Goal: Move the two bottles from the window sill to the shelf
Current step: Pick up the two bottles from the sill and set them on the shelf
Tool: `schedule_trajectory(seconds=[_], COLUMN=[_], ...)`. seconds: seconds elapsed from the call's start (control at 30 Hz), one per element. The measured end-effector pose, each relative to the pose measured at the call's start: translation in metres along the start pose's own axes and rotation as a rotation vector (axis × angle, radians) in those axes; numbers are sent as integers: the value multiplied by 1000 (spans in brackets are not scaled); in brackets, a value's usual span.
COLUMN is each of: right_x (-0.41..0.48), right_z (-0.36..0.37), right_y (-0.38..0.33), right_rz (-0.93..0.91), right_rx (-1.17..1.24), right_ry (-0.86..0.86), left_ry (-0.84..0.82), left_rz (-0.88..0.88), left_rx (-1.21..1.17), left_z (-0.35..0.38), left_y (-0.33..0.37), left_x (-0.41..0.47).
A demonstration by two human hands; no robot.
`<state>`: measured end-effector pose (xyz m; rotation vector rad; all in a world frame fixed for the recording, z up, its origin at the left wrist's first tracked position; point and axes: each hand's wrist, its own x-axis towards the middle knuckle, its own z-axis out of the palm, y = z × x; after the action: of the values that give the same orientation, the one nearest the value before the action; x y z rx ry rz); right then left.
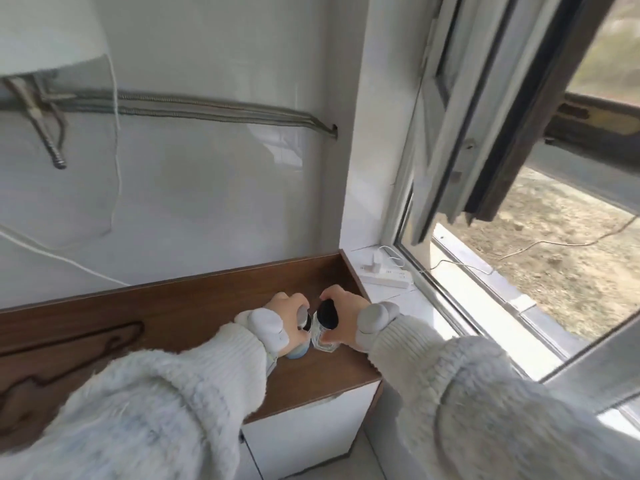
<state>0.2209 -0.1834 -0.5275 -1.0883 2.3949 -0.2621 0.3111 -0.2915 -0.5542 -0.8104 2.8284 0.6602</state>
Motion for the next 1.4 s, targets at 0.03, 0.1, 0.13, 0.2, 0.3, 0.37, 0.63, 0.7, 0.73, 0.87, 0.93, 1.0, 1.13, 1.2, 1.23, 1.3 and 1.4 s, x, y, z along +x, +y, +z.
schedule_trajectory(seconds=[0.03,0.1,0.13,0.2,0.3,0.37,0.63,0.7,0.73,0.87,0.93,1.0,1.13,1.2,1.23,1.3,1.4], right_x=[8,24,31,48,63,76,101,103,104,102,93,85,67,54,47,36,16], right_z=[9,26,34,52,70,82,99,98,99,99,98,93,67,45,31,5,-35], right_y=[-4,-9,-9,-8,-1,3,8,7,6,5,5,3,-13,-26,-33,-44,-62], right_rz=[7,38,56,88,99,97,85,76,78,88,75,43,-20,-56,-71,-98,-102], right_rx=[4,-6,-8,-6,13,23,29,-3,-16,-26,-7,33,72,77,81,74,73], right_ry=[-26,-74,-98,-132,-149,-165,-166,-182,-190,-199,-140,-28,105,164,197,264,341], left_ry=[-14,-47,-63,-105,-164,-169,-160,-148,-144,-135,-118,-87,19,89,129,187,238], left_rz=[-19,-48,-59,-79,-96,-98,-89,-93,-98,-123,-126,-128,-109,-60,-36,1,47], left_rx=[-8,-12,-14,-21,-17,-22,-12,4,4,-18,-51,-98,-156,-142,-135,-137,-158], left_z=[5,16,21,32,46,56,72,71,71,72,71,67,34,10,-5,-33,-78], left_y=[-11,-32,-41,-58,-70,-76,-79,-77,-77,-78,-77,-75,-66,-55,-48,-37,-19], left_x=[3,9,13,22,32,41,58,58,58,54,49,47,39,31,27,22,10])
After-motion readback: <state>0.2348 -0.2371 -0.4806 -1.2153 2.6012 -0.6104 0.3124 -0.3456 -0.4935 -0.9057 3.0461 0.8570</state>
